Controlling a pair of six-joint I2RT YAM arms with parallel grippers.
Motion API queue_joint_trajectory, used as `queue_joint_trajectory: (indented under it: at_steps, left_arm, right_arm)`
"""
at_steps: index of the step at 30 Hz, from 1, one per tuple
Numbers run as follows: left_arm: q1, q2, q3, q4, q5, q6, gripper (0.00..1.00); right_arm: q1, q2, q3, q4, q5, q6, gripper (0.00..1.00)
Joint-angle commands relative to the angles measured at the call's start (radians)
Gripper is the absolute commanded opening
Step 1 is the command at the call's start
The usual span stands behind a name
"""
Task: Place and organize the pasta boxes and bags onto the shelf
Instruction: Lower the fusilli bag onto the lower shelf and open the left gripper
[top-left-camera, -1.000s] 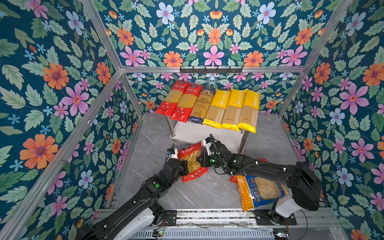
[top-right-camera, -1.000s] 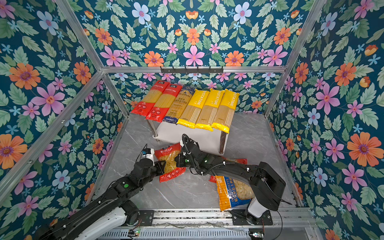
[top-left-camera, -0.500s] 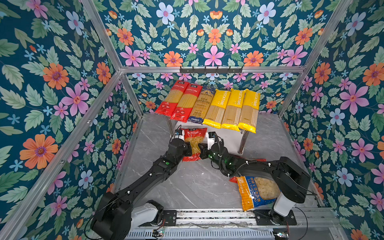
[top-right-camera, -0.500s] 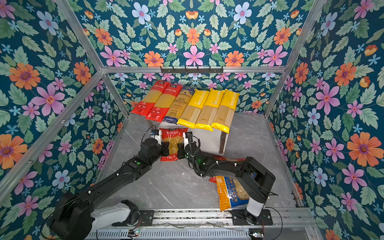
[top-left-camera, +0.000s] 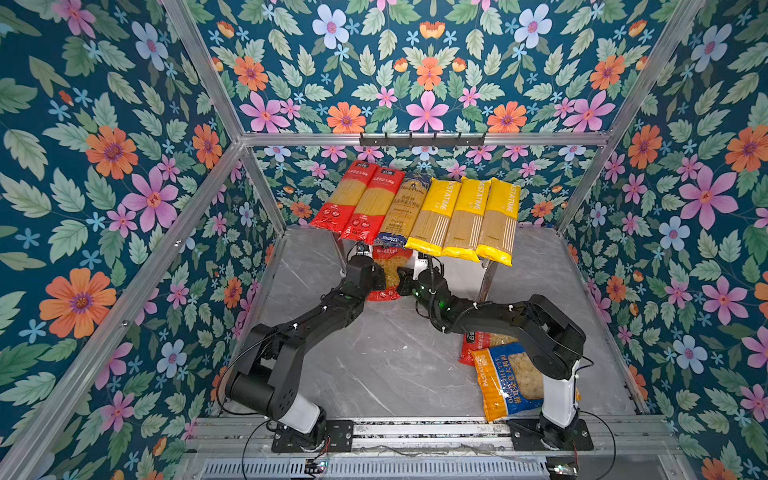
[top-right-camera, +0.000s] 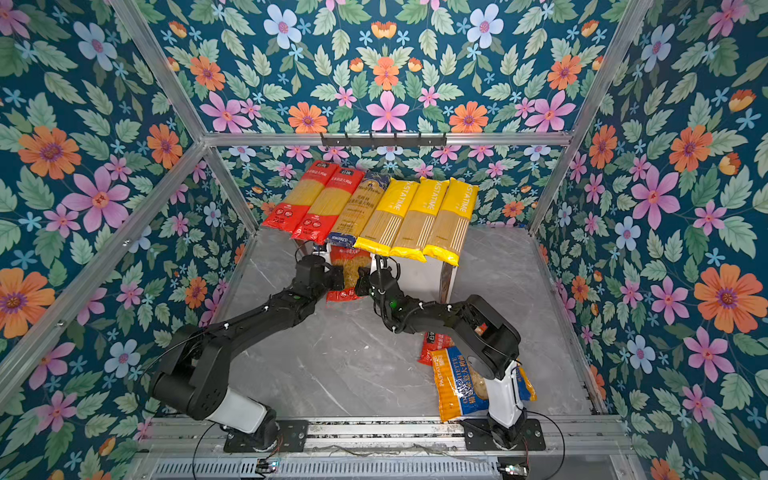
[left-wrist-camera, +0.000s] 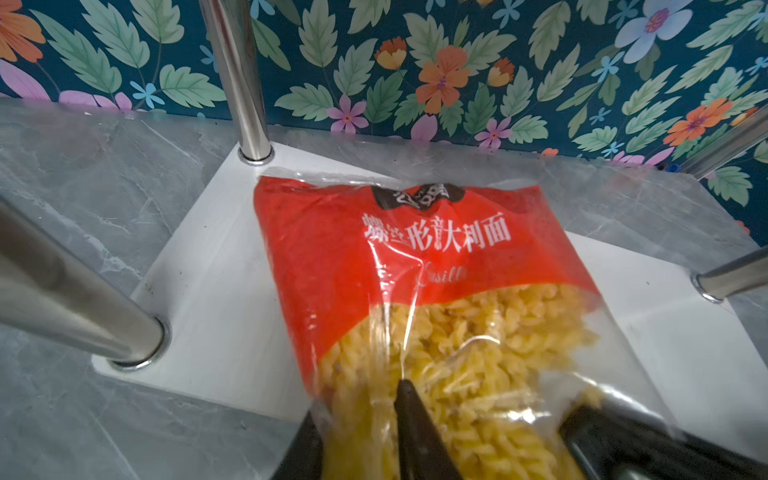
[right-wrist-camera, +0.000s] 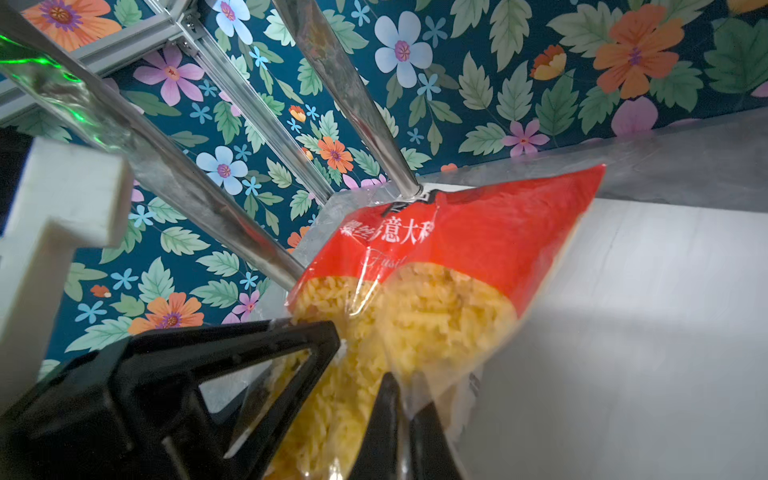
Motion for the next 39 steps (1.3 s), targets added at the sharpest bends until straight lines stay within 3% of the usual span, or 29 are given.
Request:
queue_joint_trajectory:
  at_steps: [1,7,13,19,27,32,39]
  left_arm:
    - [0.002,0.01,0.023,0.028,0.012,0.013,0.36]
    - [0.002,-0.092,-0.055,-0.013,0.05,-0.042,0.48]
    - [0.0,-0.273,-0.191,-0.07,0.046,-0.123,0.53]
    - [0.005,-0.41,-0.228,-0.25,-0.106,-0.144,0.55]
    - [0.025,-0.508,-0.278,-0.269,-0.124,-0.191,0.56]
    - [0.033,-0.52,-0.302,-0.279,-0.124,-0.202,0.56]
    - [0.051,-0.54,-0.322,-0.286,-0.124,-0.193,0.57]
  right_arm:
    - [-0.008,0.006,0.011,0.07,0.037,0.057,0.0]
    - [-0.011,0.004,-0.008,0.048,0.065,0.097,0.0]
    - [-0.013,0.023,0.03,0.025,0.106,0.169,0.0]
    - [-0.013,0.048,0.049,0.129,0.231,0.246,0.0]
    - [-0.004,0.104,0.141,0.163,0.422,0.31,0.0]
    - [-0.004,0.199,0.287,0.083,0.323,0.343,0.0]
    - [-0.004,0.27,0.319,0.059,0.154,0.42,0.0]
